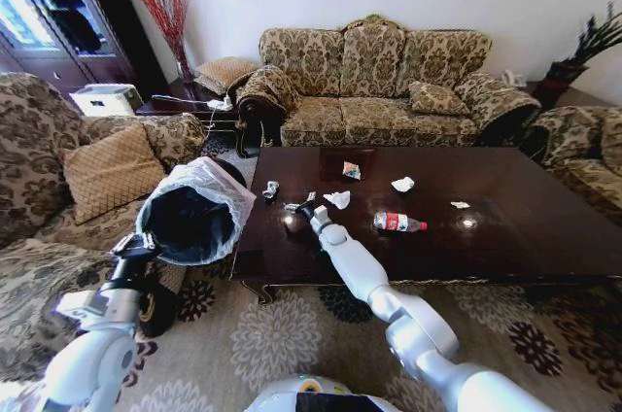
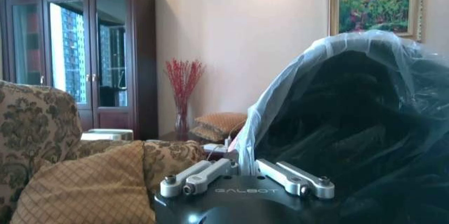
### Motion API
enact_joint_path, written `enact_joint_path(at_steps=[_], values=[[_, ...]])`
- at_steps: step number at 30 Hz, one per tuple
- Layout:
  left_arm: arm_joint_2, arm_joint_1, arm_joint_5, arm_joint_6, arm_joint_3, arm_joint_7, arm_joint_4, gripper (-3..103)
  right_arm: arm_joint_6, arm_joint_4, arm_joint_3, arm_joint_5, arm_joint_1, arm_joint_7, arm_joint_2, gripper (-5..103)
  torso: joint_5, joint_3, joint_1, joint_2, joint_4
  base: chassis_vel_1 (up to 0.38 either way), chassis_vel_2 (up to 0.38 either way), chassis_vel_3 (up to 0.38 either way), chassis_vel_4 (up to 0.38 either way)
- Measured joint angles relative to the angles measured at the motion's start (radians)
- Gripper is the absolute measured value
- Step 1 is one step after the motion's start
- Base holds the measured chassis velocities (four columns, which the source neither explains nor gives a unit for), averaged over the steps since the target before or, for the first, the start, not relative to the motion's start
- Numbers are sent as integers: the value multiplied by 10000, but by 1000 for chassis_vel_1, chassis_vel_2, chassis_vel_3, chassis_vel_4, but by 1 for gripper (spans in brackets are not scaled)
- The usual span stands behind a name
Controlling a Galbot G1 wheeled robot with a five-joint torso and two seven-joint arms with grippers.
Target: Move to the front of the table and place the trash on the table into the trash bin.
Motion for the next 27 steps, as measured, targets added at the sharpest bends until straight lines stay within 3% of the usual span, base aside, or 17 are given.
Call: enact_joint_path(at_steps=[7, 14, 27], values=[[-13, 61, 0, 7, -20, 24, -160, 0, -182, 491, -448, 410, -277, -156, -9, 100, -3, -2, -2, 2, -1, -110, 93, 106, -97], [-51, 108, 1, 29, -23, 35, -314, 0, -1093, 1227, -1168, 1563, -564, -545, -10, 100, 1, 5, 15, -3, -3, -150, 143, 124, -136], [-178, 217, -22, 163, -14, 141, -600, 0, -1490, 407, -1427, 2388, 326, -599, -12, 100, -1, -2, -1, 2, 1, -11, 9, 5, -6]])
